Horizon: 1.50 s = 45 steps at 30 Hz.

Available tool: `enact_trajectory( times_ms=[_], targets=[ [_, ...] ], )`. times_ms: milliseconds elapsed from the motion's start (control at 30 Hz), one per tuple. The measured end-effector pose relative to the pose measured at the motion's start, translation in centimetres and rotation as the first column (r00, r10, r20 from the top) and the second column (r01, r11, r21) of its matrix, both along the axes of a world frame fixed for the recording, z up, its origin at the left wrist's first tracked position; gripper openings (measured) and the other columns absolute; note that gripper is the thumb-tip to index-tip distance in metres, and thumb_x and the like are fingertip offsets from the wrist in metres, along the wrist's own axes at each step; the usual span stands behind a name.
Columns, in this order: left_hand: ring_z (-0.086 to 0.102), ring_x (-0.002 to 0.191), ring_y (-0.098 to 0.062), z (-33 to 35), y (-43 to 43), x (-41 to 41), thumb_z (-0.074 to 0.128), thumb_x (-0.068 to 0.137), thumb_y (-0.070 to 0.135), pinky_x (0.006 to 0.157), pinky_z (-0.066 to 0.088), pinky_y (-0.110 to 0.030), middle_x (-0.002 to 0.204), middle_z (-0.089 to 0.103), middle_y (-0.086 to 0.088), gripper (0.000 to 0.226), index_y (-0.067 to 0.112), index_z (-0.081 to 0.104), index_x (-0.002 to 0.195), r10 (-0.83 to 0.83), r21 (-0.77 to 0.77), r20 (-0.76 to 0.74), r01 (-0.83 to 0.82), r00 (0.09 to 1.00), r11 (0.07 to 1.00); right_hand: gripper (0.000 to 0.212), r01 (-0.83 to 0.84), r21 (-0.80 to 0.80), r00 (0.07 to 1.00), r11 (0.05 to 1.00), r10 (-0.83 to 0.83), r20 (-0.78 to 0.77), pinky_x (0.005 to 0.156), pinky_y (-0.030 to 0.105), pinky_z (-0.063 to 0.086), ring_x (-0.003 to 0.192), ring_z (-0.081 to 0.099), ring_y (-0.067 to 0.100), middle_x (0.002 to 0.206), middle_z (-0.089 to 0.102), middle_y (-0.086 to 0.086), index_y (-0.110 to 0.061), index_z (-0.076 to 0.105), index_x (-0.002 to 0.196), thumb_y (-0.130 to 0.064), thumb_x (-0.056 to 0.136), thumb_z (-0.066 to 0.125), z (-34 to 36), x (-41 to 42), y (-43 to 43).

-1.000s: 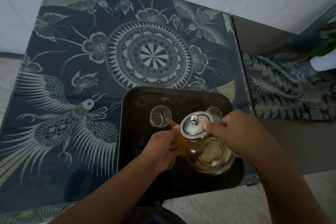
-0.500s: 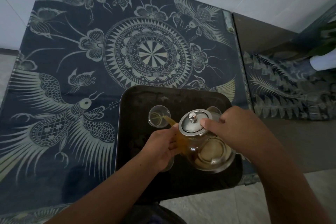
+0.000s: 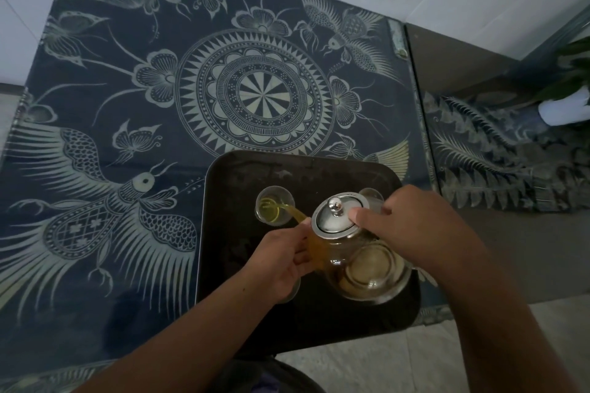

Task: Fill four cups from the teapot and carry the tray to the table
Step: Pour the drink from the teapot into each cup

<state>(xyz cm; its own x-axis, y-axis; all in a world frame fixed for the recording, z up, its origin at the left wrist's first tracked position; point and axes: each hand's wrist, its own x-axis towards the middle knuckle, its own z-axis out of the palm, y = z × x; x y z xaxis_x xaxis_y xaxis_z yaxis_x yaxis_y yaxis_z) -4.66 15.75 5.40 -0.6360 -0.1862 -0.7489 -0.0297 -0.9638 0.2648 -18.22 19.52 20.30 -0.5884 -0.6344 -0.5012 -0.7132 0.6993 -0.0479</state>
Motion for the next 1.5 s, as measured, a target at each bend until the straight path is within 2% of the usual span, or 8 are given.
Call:
enact_trajectory(
  times_ms=[233,467,733,1000,1233,1333,1500],
  targets=[
    [0.077,0.09,-0.026,-0.2,-0.2,-0.2,0.053,0.105,0.028,0.08,0.059,-0.039,0.104,0.079,-0.017,0.032,0.004,0.074,0.112,-0.006,0.009,0.021,0.006,1.0,1.0,0.059,0.006,0.019,1.0,1.0,-0.006,-0.005,0.049,0.026,0.027,0.043,0.037,0.009,0.044,0.037,-0.005,-0.016,0.041,0.051,-0.058,0.084,0.065,0.2,0.1,-0.5],
    [0.076,0.095,-0.027,0.2,-0.5,-0.3,0.052,0.105,0.026,0.084,0.059,-0.041,0.105,0.079,-0.016,0.03,0.006,0.074,0.112,-0.027,-0.004,0.003,0.027,1.0,1.0,0.059,0.013,0.035,1.0,0.999,-0.014,0.005,0.05,0.027,0.029,0.044,0.037,0.01,0.047,0.037,-0.005,-0.016,0.042,0.053,-0.061,0.082,0.064,0.4,-0.4,-0.5],
    [0.078,0.084,-0.023,0.2,-0.3,-0.3,0.052,0.106,0.028,0.075,0.06,-0.037,0.1,0.08,-0.014,0.031,0.006,0.074,0.111,-0.03,0.005,0.009,0.03,1.0,1.0,0.058,0.021,0.052,1.0,0.998,-0.021,-0.006,0.049,0.027,0.026,0.047,0.039,0.01,0.051,0.039,-0.004,-0.018,0.04,0.054,-0.063,0.083,0.064,0.7,-0.2,-0.8],
    [0.077,0.089,-0.026,0.0,-0.3,0.0,0.052,0.106,0.027,0.081,0.06,-0.04,0.101,0.08,-0.015,0.03,0.006,0.073,0.112,-0.009,0.008,0.017,0.009,1.0,1.0,0.058,0.012,0.061,1.0,0.998,-0.011,-0.011,0.049,0.026,0.025,0.047,0.039,0.01,0.051,0.039,-0.004,-0.016,0.041,0.055,-0.061,0.084,0.064,0.6,0.4,-1.2],
    [0.077,0.086,-0.024,0.2,-0.2,-0.1,0.052,0.105,0.028,0.072,0.061,-0.035,0.101,0.08,-0.015,0.03,0.008,0.075,0.109,0.005,-0.012,0.018,-0.005,1.0,1.0,0.059,-0.002,0.049,1.0,0.999,0.003,-0.02,0.048,0.026,0.025,0.045,0.038,0.01,0.048,0.037,-0.005,-0.015,0.041,0.054,-0.06,0.084,0.065,0.7,0.4,-1.3],
    [0.077,0.087,-0.024,0.2,-0.2,0.0,0.052,0.105,0.028,0.073,0.06,-0.036,0.101,0.08,-0.014,0.03,0.007,0.074,0.111,-0.005,-0.011,0.02,0.005,1.0,1.0,0.059,0.003,0.058,1.0,0.998,-0.002,-0.014,0.049,0.026,0.026,0.044,0.038,0.01,0.048,0.037,-0.004,-0.015,0.042,0.054,-0.06,0.084,0.064,0.6,0.4,-1.1],
    [0.078,0.076,-0.02,0.2,0.1,0.0,0.053,0.105,0.028,0.063,0.06,-0.032,0.093,0.08,-0.012,0.031,0.007,0.074,0.111,-0.017,0.028,0.016,0.016,1.0,0.999,0.057,0.004,0.077,1.0,0.997,-0.002,-0.024,0.049,0.026,0.025,0.049,0.04,0.01,0.053,0.04,-0.003,-0.018,0.04,0.056,-0.062,0.085,0.062,0.7,0.5,-1.0]
  ],
)
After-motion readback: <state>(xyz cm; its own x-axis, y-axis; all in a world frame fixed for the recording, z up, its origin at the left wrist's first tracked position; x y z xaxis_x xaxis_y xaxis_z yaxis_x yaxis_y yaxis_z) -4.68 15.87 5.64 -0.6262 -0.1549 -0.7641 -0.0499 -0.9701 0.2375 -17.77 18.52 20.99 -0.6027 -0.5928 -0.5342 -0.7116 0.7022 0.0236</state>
